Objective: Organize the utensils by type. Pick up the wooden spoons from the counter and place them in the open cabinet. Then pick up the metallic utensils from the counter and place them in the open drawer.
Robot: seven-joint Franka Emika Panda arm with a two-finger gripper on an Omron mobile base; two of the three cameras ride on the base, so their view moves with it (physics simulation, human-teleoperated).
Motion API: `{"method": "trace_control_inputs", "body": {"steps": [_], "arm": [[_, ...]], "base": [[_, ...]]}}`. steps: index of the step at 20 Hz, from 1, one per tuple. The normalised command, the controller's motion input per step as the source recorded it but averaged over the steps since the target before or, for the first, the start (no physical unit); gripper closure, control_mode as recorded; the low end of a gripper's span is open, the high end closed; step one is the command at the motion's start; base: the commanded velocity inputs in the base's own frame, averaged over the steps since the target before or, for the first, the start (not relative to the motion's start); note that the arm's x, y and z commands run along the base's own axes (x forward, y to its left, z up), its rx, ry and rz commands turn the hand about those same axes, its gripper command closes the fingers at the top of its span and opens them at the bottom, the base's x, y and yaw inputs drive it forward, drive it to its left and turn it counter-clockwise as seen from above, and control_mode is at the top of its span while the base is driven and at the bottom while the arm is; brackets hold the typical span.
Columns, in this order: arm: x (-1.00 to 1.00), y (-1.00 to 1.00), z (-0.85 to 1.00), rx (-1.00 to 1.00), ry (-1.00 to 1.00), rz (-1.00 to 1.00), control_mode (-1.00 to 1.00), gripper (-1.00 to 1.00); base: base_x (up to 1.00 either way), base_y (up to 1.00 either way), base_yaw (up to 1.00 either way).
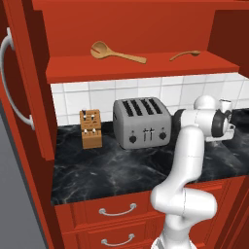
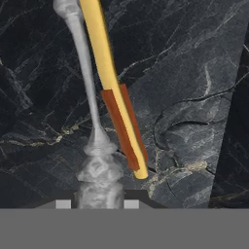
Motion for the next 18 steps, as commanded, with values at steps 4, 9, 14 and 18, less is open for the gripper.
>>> {"method": "trace_control_inputs", "body": {"steps": [4,9,14,18], "arm": [[0.00,0.01,-0.53,0.03,0.07,0.00,-1.00,1.00],[-0.08,0.37,-0.14,0.00,-0.01,0.01,-1.00,1.00],[-0.20,0.57,0.06,0.00,-0.08,0.04,-1.00,1.00],[-0.19,0.47,0.16,0.00,0.00,0.01,-1.00,1.00]], "base": [[0.00,0.00,0.00],[0.00,0.00,0.00],[0.00,0.00,0.00],[0.00,0.00,0.00]]}}
